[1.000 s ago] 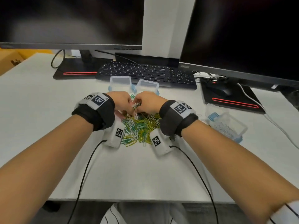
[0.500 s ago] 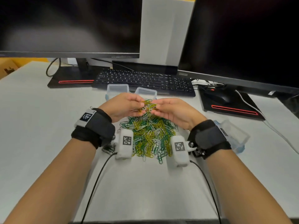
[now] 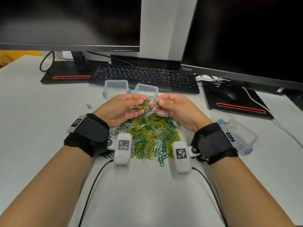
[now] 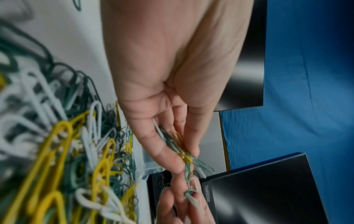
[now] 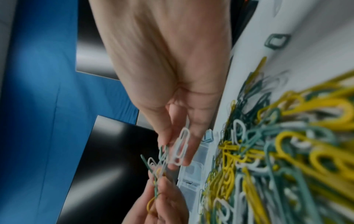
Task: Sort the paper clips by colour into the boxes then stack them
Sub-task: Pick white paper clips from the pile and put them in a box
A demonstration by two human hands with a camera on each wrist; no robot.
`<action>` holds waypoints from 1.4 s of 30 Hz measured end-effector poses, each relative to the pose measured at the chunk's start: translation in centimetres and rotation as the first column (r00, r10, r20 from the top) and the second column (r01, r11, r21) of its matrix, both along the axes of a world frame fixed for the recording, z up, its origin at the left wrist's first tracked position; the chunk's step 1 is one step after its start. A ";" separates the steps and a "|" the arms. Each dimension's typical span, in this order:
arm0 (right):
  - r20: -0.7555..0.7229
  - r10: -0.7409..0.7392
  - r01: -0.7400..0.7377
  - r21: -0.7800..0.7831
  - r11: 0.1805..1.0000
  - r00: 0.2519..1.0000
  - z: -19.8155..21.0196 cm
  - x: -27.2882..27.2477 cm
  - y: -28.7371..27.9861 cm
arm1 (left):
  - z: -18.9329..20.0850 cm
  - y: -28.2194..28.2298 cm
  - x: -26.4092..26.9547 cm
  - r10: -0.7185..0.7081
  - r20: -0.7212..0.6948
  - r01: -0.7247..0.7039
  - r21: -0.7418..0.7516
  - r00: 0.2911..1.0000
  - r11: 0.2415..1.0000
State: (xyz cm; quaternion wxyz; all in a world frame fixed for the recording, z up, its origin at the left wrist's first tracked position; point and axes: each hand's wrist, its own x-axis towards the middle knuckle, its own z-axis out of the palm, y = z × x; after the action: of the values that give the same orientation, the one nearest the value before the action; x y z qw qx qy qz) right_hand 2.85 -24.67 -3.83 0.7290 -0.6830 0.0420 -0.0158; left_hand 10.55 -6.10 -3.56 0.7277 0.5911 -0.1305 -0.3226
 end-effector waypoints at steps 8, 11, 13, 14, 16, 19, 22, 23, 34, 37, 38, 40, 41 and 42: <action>-0.002 -0.065 0.065 0.072 0.995 0.998 -0.2 0.1 -0.6 | -0.3 0.1 0.3 0.035 -0.024 -0.037 -0.079 0.999 0.996; 0.005 -0.057 0.057 0.053 0.997 0.998 -0.3 0.1 -0.5 | -0.2 0.0 0.1 0.037 -0.003 -0.038 -0.081 0.999 0.996; 0.001 -0.043 0.043 0.049 0.998 0.999 -0.1 0.1 -0.4 | -0.1 0.1 0.0 0.040 -0.006 -0.040 -0.071 0.999 0.997; -0.009 -0.043 0.044 0.069 0.997 0.999 0.0 0.0 -0.5 | -0.1 0.1 0.0 0.041 -0.008 -0.041 -0.058 0.999 0.997; -0.059 -0.065 0.076 0.199 0.977 0.996 0.5 -0.1 -0.6 | -0.2 0.1 0.0 0.035 0.004 -0.035 -0.026 0.999 0.999; -0.142 -0.109 0.158 0.402 0.902 0.984 0.9 -0.2 -0.9 | -0.3 0.2 0.0 0.031 -0.005 -0.031 -0.025 1.000 0.999; -0.164 -0.144 0.159 0.085 0.984 0.976 0.7 -0.4 -1.5 | -0.2 0.2 0.1 0.050 -0.035 -0.051 -0.042 0.998 0.998; -0.168 -0.118 0.097 -0.125 0.987 0.979 0.6 -0.7 -1.7 | -0.2 0.2 0.1 0.045 -0.029 -0.046 -0.031 0.999 0.998; -0.234 0.136 -0.260 -0.660 0.704 0.963 0.6 -1.6 -1.4 | -0.1 0.6 0.2 -0.078 0.153 0.073 0.036 0.985 0.997; -0.211 0.129 -0.234 -0.613 0.754 0.969 0.8 -1.6 -1.5 | 0.1 0.5 0.0 -0.096 0.136 0.101 -0.032 0.986 0.994; -0.198 0.127 -0.223 -0.605 0.765 0.972 0.9 -1.6 -1.6 | 0.1 0.5 -0.1 -0.107 0.125 0.115 -0.060 0.986 0.992; -0.218 0.154 -0.258 -0.605 0.753 0.964 1.0 -1.7 -1.9 | 0.2 0.3 -0.3 -0.123 0.128 0.134 -0.077 0.984 0.988; -0.250 0.177 -0.296 -0.608 0.736 0.952 1.0 -1.8 -2.0 | 0.2 0.3 -0.4 -0.128 0.146 0.138 -0.063 0.981 0.988; -0.284 0.192 -0.333 -0.619 0.711 0.939 0.9 -1.8 -1.9 | 0.2 0.3 -0.5 -0.130 0.166 0.139 -0.044 0.977 0.989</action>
State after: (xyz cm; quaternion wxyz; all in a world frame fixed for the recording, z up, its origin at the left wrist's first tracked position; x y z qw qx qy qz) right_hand 1.02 -26.61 -2.93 0.4279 -0.8924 0.0083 0.1430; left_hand 10.05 -5.82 -3.36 0.7072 0.5848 -0.2383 -0.3180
